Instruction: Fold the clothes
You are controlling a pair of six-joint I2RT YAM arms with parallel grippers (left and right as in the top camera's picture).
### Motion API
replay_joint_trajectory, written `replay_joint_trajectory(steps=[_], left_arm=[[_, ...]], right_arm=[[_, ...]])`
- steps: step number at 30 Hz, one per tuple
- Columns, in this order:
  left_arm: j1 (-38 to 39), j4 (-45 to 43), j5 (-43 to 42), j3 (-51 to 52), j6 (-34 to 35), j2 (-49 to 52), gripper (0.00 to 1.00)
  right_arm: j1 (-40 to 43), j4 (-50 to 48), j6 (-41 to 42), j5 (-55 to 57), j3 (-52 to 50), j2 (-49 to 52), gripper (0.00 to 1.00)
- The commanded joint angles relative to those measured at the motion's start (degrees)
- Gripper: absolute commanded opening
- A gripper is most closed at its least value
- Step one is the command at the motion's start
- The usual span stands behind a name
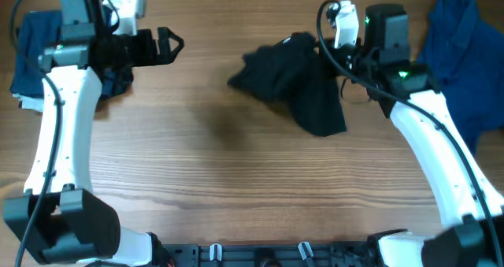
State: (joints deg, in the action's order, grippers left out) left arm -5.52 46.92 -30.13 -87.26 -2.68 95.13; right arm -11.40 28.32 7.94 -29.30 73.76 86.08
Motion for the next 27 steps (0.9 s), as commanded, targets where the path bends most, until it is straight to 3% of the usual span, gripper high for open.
replay_joint_trajectory(steps=[1, 3, 4, 5, 11, 15, 20, 27], left_arm=[[-1.1, 2.2, -1.1, -1.2, 0.2, -1.4, 1.0], [-0.5, 3.6, -1.1, -1.2, 0.2, -1.3, 1.0], [0.3, 3.8, -1.1, -0.6, 0.2, -1.1, 1.0], [1.2, 3.7, -1.1, 0.0, 0.2, -0.6, 1.0], [12.5, 4.3, -0.7, 3.5, -0.3, 9.1, 0.99], [19.3, 2.2, 9.7, 3.5, 0.2, 18.8, 0.92], [22.6, 0.6, 15.4, 3.5, 0.2, 24.0, 0.83], [25.0, 2.1, 16.3, 3.9, 0.2, 25.1, 0.84]], right_arm=[[-1.3, 7.4, -9.3, 2.8, 1.7, -2.1, 0.3], [-1.3, 11.8, -9.3, 9.9, 1.7, 0.2, 0.8], [-1.3, 12.4, -8.7, 11.6, 1.7, 0.5, 0.94], [-1.3, 12.3, -7.7, 12.3, 1.8, 0.4, 0.99], [8.2, 13.4, -0.2, 16.4, 3.2, -1.3, 1.0], [11.5, 14.4, -0.5, 16.5, 3.2, -1.3, 1.0], [11.5, 14.4, -0.5, 17.8, 2.8, -1.3, 0.99], [11.5, 14.7, -1.9, 22.1, 2.7, -1.2, 0.99]])
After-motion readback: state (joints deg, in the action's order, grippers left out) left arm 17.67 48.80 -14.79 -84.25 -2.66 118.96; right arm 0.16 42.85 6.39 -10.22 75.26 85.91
